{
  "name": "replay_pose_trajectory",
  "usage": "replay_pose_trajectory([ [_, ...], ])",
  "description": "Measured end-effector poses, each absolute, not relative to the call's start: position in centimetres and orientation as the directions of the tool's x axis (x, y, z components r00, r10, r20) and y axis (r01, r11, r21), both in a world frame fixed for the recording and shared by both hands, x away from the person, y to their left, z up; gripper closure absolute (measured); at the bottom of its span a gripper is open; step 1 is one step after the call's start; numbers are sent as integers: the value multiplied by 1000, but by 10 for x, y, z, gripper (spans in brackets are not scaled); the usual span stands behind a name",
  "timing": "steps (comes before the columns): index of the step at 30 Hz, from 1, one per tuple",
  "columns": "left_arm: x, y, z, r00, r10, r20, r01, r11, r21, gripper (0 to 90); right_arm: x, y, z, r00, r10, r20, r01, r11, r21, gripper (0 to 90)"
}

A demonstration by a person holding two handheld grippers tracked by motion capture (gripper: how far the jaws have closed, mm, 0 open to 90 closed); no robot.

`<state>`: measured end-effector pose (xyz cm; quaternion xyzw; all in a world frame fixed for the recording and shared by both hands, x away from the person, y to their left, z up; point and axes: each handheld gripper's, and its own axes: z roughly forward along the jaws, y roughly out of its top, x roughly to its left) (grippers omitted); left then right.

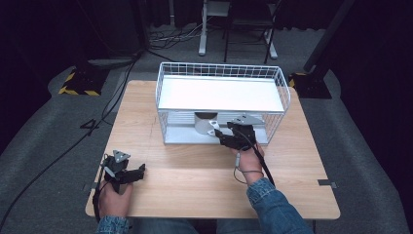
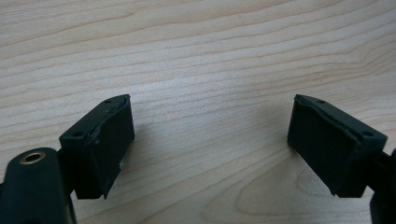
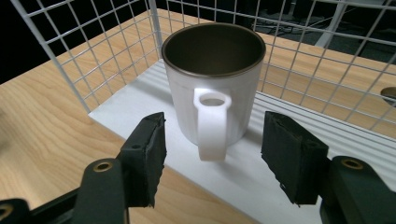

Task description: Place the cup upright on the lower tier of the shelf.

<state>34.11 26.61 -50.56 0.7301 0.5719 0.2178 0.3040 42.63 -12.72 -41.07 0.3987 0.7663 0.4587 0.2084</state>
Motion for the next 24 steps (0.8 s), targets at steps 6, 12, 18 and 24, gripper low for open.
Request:
replay_pose_trajectory([
  [6, 341, 266, -506, 251, 968, -30, 703, -161, 693, 150, 411, -146, -402, -615, 788, 16, 404, 297, 865, 374],
  [12, 341, 266, -506, 251, 968, -30, 703, -161, 693, 150, 401, -163, -397, -631, 775, 40, 417, 296, 859, 305],
  [18, 341, 266, -506, 251, 968, -29, 703, -161, 693, 150, 386, -190, -398, -629, 774, 67, 445, 289, 847, 196],
  [24, 341, 266, -506, 253, 967, -29, 702, -163, 693, 150, 378, -210, -401, -621, 783, 47, 454, 310, 835, 151],
])
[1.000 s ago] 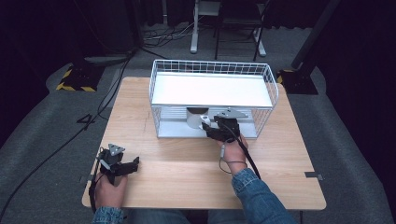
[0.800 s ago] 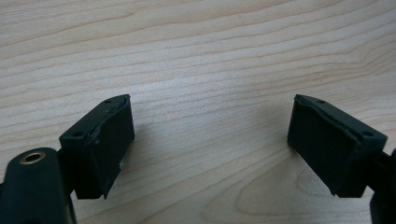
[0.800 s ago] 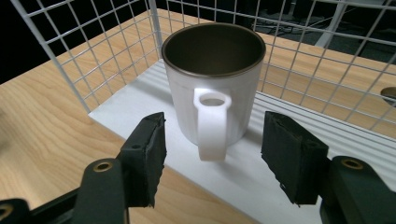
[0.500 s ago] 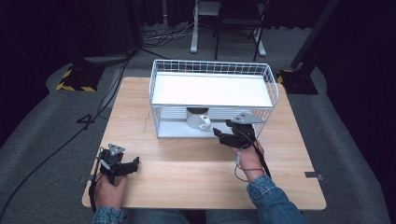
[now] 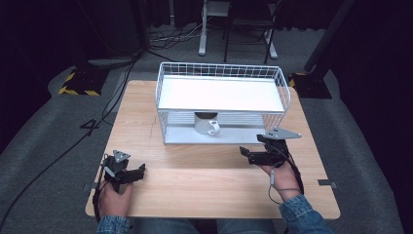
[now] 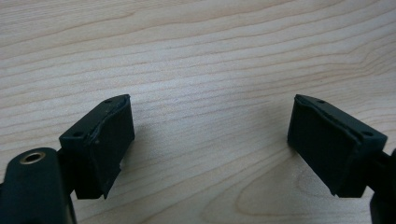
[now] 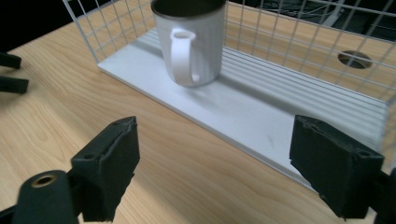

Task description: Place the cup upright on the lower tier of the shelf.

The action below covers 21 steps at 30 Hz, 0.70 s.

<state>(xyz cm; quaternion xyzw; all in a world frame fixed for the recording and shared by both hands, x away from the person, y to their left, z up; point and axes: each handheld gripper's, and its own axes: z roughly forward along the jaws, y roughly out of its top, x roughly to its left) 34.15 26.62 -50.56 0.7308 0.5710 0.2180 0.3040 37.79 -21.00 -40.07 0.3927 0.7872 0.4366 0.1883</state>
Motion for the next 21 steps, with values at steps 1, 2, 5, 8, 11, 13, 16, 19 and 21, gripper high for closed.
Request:
replay_pose_trajectory([
  [1, 341, 266, -506, 253, 967, -29, 702, -163, 693, 150, 377, -214, -401, -623, 781, 44, 453, 314, 834, 148],
  [2, 341, 266, -506, 253, 967, -28, 702, -163, 693, 150, 375, -217, -402, -623, 781, 44, 454, 315, 834, 145],
  [5, 341, 266, -506, 253, 967, -29, 702, -163, 693, 150, 371, -226, -405, -624, 781, 40, 456, 322, 829, 131],
  [8, 341, 266, -506, 253, 967, -29, 702, -163, 693, 150, 368, -234, -409, -624, 780, 46, 474, 332, 815, 131],
  [11, 341, 266, -506, 252, 967, -29, 702, -162, 694, 150, 364, -240, -415, -622, 780, 73, 495, 319, 808, 131],
  [13, 341, 266, -506, 252, 967, -28, 702, -163, 694, 150, 362, -244, -420, -619, 781, 84, 508, 317, 801, 132],
  [16, 341, 266, -506, 253, 967, -29, 702, -163, 694, 150, 359, -253, -430, -619, 782, 74, 528, 345, 776, 147],
  [19, 341, 266, -506, 253, 967, -28, 702, -163, 693, 150, 357, -258, -438, -617, 785, 56, 540, 369, 757, 152],
  [21, 341, 266, -506, 253, 967, -28, 702, -163, 693, 150, 356, -260, -441, -614, 788, 51, 548, 378, 746, 154],
])
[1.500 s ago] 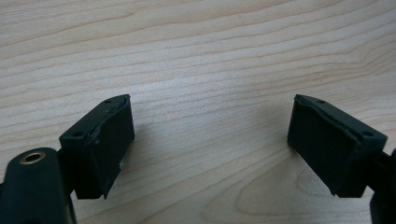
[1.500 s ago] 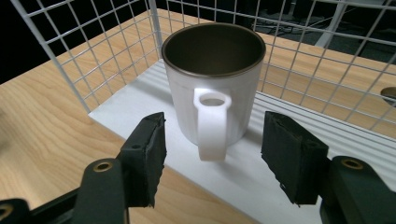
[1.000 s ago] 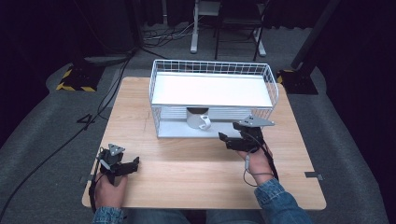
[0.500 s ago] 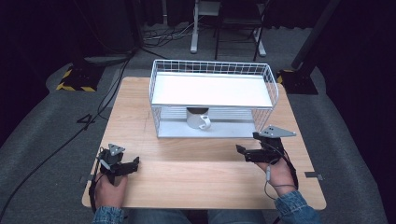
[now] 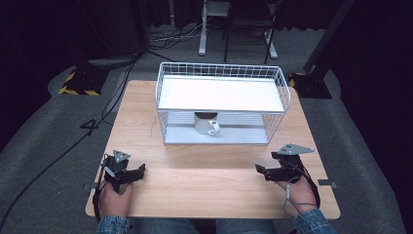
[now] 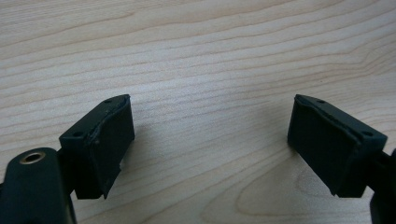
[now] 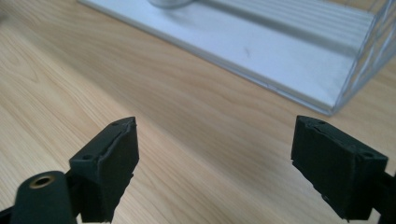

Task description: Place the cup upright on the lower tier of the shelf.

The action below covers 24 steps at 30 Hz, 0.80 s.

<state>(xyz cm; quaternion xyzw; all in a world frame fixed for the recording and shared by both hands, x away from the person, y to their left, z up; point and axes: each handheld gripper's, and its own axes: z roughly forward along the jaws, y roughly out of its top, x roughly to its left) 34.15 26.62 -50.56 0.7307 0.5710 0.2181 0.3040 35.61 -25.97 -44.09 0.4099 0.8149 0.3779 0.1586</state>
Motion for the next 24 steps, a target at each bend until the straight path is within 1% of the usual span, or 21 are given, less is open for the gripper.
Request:
replay_pose_trajectory([
  [3, 341, 266, -506, 253, 967, -28, 702, -163, 693, 150, 355, -267, -454, -595, 802, 58, 589, 386, 710, 154],
  [10, 341, 266, -506, 253, 967, -29, 702, -163, 694, 150, 355, -272, -470, -581, 812, 51, 622, 403, 672, 153],
  [15, 341, 266, -506, 253, 967, -29, 702, -163, 693, 150, 355, -274, -486, -579, 813, 67, 654, 413, 634, 151],
  [18, 341, 266, -506, 252, 967, -29, 702, -162, 694, 150, 355, -273, -491, -582, 812, 50, 653, 430, 624, 142],
  [19, 341, 266, -506, 253, 967, -29, 702, -163, 693, 150, 353, -272, -493, -592, 806, 19, 631, 449, 633, 141],
  [21, 341, 266, -506, 252, 967, -29, 702, -162, 694, 150, 352, -271, -494, -595, 804, 6, 622, 455, 637, 140],
  [22, 341, 266, -506, 252, 967, -29, 702, -163, 694, 150, 350, -270, -496, -596, 803, -11, 608, 460, 647, 116],
  [23, 341, 266, -506, 252, 967, -29, 702, -162, 694, 150, 350, -270, -496, -596, 803, -11, 608, 460, 647, 116],
  [24, 341, 266, -506, 252, 967, -29, 702, -162, 694, 150, 349, -270, -498, -595, 804, -13, 598, 454, 661, 92],
])
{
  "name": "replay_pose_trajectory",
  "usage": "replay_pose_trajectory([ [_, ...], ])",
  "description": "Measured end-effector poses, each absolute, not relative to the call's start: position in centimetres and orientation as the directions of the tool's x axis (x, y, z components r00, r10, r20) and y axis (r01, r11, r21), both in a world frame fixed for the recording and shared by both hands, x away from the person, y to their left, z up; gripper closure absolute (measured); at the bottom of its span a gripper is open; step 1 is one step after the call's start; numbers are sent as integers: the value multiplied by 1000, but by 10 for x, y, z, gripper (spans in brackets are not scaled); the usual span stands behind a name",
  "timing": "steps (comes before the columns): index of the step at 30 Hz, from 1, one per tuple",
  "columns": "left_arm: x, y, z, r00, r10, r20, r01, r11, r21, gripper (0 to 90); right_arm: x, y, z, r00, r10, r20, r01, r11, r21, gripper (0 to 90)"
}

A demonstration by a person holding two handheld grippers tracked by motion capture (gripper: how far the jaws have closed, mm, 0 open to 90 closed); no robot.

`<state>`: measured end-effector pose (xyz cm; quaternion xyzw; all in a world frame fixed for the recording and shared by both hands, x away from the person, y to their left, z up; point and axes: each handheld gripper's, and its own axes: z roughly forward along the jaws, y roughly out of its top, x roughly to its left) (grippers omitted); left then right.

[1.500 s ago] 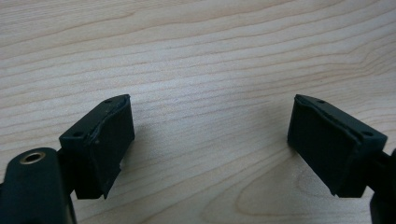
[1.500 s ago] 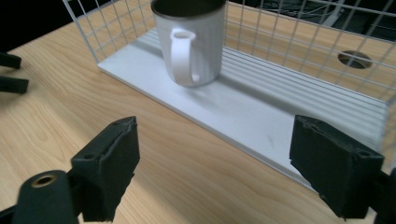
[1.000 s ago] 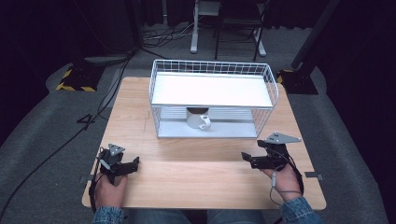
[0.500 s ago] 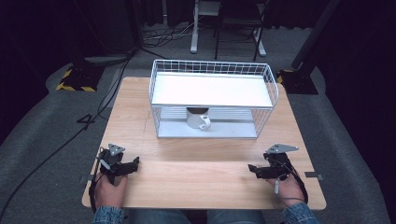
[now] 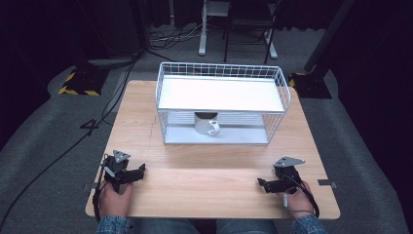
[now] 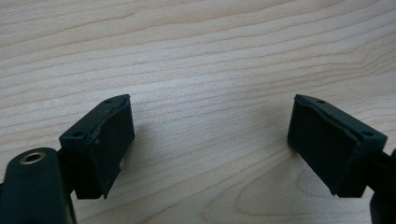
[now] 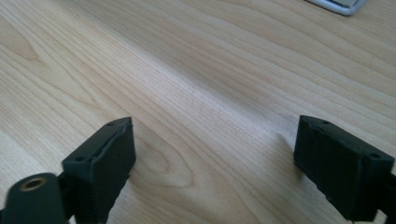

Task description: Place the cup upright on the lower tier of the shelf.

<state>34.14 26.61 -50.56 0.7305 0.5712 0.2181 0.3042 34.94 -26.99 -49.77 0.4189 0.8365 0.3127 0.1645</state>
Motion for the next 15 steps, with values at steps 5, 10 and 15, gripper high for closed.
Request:
replay_pose_trajectory([
  [5, 341, 266, -506, 252, 967, -29, 702, -162, 694, 150, 348, -269, -507, -606, 795, -9, 557, 432, 709, 1],
  [10, 341, 266, -506, 252, 967, -29, 702, -162, 694, 150, 348, -269, -507, -604, 797, -7, 558, 430, 710, 1],
  [15, 341, 266, -506, 252, 967, -29, 702, -162, 693, 150, 348, -269, -507, -605, 796, -8, 558, 431, 710, 1],
])
